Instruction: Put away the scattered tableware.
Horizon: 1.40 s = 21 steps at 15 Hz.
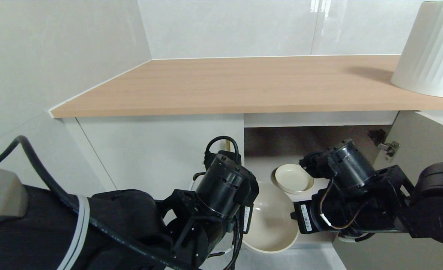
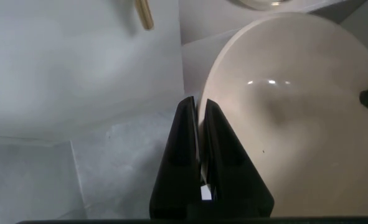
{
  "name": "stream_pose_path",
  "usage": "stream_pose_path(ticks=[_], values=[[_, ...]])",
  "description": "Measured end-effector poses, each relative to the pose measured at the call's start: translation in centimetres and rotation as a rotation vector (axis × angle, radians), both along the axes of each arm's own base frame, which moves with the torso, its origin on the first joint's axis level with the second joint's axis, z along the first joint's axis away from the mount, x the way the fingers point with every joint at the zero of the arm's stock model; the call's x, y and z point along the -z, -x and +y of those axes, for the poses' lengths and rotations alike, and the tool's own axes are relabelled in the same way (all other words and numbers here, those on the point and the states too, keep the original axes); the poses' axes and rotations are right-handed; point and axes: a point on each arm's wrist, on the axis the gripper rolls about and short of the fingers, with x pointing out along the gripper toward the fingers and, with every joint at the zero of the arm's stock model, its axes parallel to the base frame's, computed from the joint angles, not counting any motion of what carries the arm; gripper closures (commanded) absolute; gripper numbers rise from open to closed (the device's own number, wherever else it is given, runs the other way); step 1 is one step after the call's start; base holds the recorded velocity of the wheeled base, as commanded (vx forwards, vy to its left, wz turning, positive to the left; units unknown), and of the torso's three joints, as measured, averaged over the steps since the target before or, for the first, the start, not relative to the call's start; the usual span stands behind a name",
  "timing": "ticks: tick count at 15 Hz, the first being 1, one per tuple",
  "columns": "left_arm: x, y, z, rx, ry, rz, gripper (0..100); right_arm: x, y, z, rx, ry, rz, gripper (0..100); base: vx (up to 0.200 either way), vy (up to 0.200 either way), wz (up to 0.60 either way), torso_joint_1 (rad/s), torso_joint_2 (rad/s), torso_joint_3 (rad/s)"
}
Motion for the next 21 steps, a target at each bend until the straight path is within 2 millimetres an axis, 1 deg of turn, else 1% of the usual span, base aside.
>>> stream_pose_path(ticks=[6,7,12,14,17,19,21], values=[[0.2,-0.1,0.0,-0.002,-0.005,0.003,100,0.2,0.0,0.0,-0.002,0.007,0.005,100,0.0,0.0,0.0,0.0,0.0,0.0],[0.2,-0.1,0.0,-0.002,-0.007,0.004,0,0.2,0.0,0.0,-0.002,0.008,0.006,100,0.0,0.0,0.0,0.0,0.0,0.0],[0.3,-0.1,0.0,-0.004,-0.009,0.003,0,0.3,0.0,0.0,-0.001,0.015,0.01,100,0.0,0.0,0.0,0.0,0.0,0.0],[0.1,-0.1,0.1,-0.005,-0.003,0.0,0,0.3,-0.3,-0.2,0.023,0.007,0.014,100,0.0,0.0,0.0,0.0,0.0,0.0],[-0.4,-0.1,0.3,-0.008,0.007,-0.009,0,0.5,-1.6,-1.1,0.111,-0.015,0.031,100,0.0,0.0,0.0,0.0,0.0,0.0],[-0.7,-0.1,0.5,-0.014,0.015,-0.016,0,1.0,-3.0,-2.2,0.215,-0.032,0.051,100,0.0,0.0,0.0,0.0,0.0,0.0],[-1.0,-0.1,0.7,-0.017,0.021,-0.02,0,1.7,-4.6,-2.7,0.351,-0.046,0.065,100,0.0,0.0,0.0,0.0,0.0,0.0]])
